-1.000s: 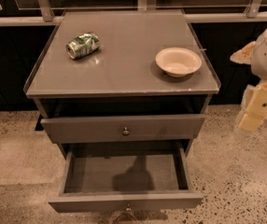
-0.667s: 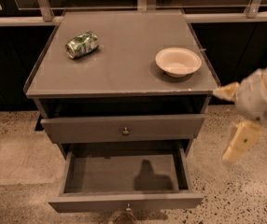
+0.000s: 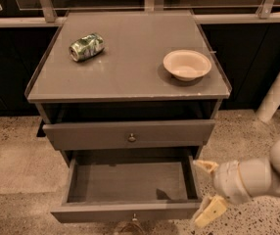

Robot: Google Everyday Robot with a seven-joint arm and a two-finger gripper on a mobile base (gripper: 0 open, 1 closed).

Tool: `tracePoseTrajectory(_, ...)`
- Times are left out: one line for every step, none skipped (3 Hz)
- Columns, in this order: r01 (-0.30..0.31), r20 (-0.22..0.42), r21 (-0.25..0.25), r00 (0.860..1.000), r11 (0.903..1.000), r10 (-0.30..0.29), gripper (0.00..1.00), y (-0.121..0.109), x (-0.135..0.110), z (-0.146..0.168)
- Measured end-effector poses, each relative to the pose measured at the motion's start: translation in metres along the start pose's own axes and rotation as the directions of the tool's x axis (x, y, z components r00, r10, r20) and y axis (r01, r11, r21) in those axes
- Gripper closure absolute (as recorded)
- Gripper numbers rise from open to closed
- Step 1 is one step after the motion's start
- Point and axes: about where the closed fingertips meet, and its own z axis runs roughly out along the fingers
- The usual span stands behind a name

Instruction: Close middle drawer

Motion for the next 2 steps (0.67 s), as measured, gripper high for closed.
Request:
tracePoseTrajectory(-0.099, 0.064, 0.035, 0.993, 0.9944, 0.097, 0.00, 0.002, 0.044, 0.052)
tracePoseTrajectory(-0.113, 0.069, 0.102, 0.992, 0.9883, 0.106, 0.19, -0.017, 0.050, 0.057)
